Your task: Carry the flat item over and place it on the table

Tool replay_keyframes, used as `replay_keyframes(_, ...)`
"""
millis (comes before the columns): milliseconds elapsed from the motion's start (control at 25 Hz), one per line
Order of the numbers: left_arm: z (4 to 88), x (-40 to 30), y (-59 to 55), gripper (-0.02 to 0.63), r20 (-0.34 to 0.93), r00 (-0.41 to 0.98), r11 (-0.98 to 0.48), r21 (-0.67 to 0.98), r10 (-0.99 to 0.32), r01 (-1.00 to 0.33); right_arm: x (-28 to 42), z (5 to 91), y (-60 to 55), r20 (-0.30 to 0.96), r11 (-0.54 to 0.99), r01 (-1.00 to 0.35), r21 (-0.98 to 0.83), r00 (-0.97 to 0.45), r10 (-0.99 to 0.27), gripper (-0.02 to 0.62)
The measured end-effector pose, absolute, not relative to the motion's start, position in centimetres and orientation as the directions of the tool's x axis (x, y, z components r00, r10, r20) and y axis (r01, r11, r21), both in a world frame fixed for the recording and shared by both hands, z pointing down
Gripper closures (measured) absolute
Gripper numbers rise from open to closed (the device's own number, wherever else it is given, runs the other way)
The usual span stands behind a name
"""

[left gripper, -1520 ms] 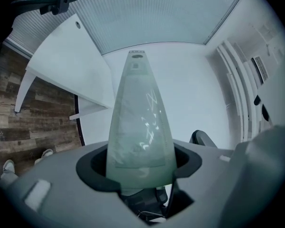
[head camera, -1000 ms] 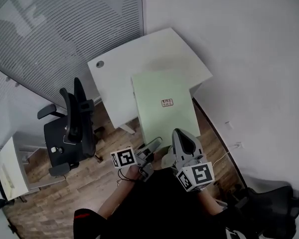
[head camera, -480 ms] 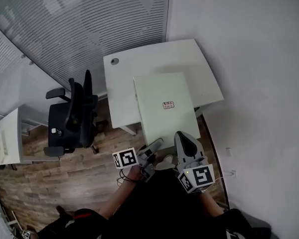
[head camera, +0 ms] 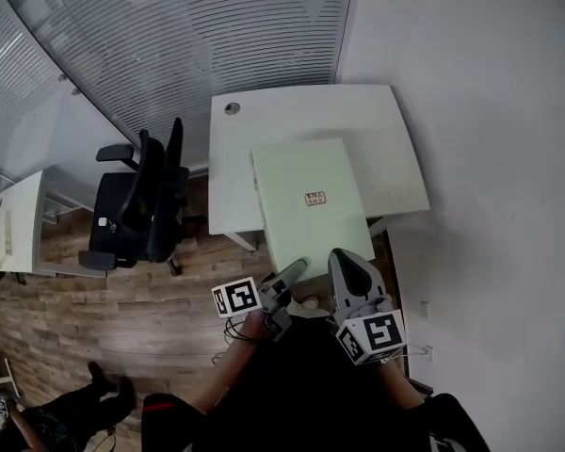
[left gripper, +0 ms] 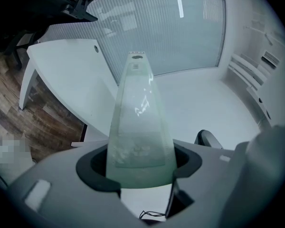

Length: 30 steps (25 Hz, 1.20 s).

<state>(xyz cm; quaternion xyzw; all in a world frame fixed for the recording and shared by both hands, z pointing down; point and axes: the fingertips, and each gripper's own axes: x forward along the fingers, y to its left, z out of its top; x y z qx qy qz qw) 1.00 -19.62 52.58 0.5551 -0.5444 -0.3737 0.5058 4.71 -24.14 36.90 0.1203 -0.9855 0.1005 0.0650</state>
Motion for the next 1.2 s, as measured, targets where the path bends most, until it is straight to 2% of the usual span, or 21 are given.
replay_keyframes(520,56.3,0.0,-21.3,0.325,0.179,0.104,0.155,0.966,-0.978,-0.205,2.1,38.6,-25.5,0.198,0.965,-0.188,-0.183,-0.968,-0.151,0.594)
replay_keyframes(920,60.2,-2.7,-24.1,0.324,0.222,0.130,0.200,0.966,-0.966,-0.162,-0.6,41.4,-29.3,0.280,0.950,-0.243,-0.195,-0.942,-0.184,0.594)
replay_keyframes(1200,62.4,-5.4,-25.5,0.324,0.238,0.130,0.220,0.966,-0.962,-0.138,-3.4,43.3,-30.4,0.324,0.947,-0.236,-0.217,-0.933,-0.158,0.594)
